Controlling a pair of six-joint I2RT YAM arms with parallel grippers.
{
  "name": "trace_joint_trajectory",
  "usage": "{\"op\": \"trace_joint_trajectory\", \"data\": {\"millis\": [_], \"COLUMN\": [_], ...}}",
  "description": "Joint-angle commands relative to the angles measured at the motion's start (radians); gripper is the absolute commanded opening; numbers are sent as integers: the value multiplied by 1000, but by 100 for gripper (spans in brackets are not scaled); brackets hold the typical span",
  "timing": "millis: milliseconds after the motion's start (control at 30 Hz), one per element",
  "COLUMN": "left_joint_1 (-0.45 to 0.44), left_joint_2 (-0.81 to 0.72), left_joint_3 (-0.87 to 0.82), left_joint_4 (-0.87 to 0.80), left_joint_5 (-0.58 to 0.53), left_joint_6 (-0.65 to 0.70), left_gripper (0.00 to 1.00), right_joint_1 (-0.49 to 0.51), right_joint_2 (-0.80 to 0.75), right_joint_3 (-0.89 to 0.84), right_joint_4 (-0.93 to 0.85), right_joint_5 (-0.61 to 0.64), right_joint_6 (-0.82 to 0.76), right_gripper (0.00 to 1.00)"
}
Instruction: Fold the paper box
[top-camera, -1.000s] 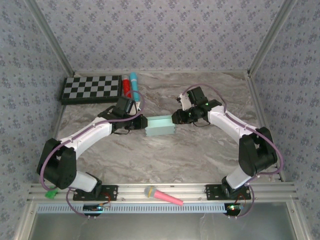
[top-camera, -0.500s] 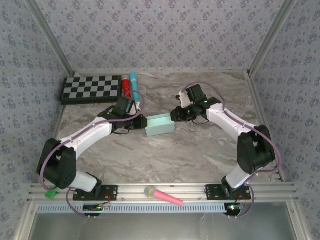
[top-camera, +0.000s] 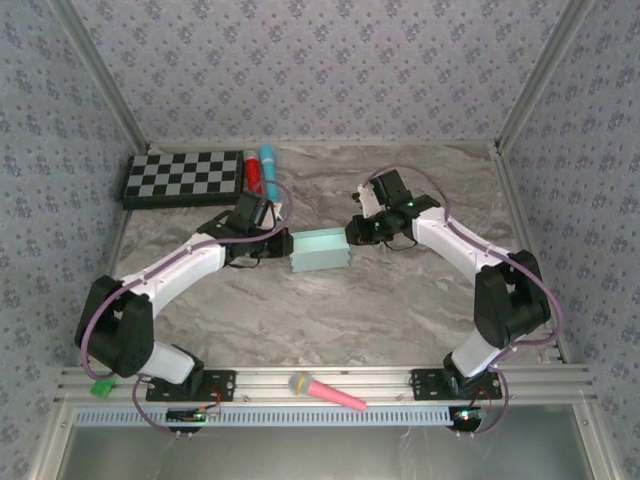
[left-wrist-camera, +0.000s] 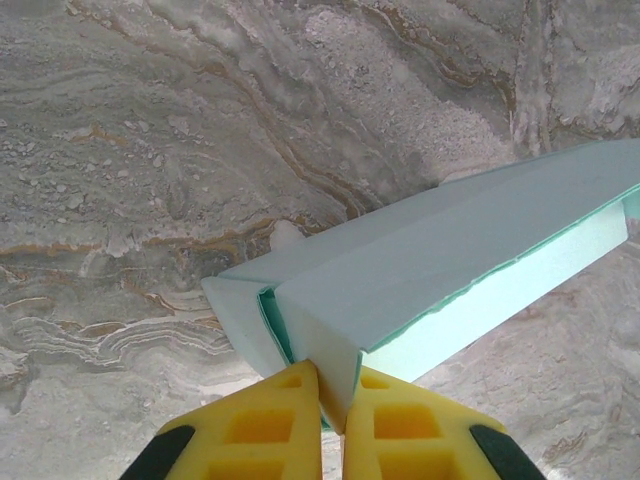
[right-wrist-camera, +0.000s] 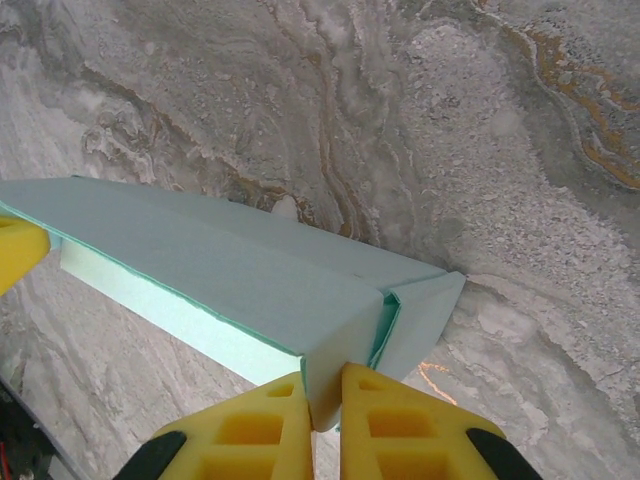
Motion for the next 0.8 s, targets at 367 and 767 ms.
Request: {"op": "trace_joint_trajectory", "data": {"millis": [367, 767], "left_joint_1": [-47, -69], "left_joint_2": [6, 25], "left_joint_3": [16, 15], "left_joint_4": [-96, -110], "left_joint_5": [-81, -100], "left_joint_6": [47, 66], "left_gripper": [12, 12], "right_joint_1": [35, 56], "right_joint_2": [16, -25], "right_joint_3": [-50, -66], "right_joint_4": [-48, -40], "right_joint_5": [44, 91], "right_joint_6": [-22, -29], "right_gripper": [12, 15]}}
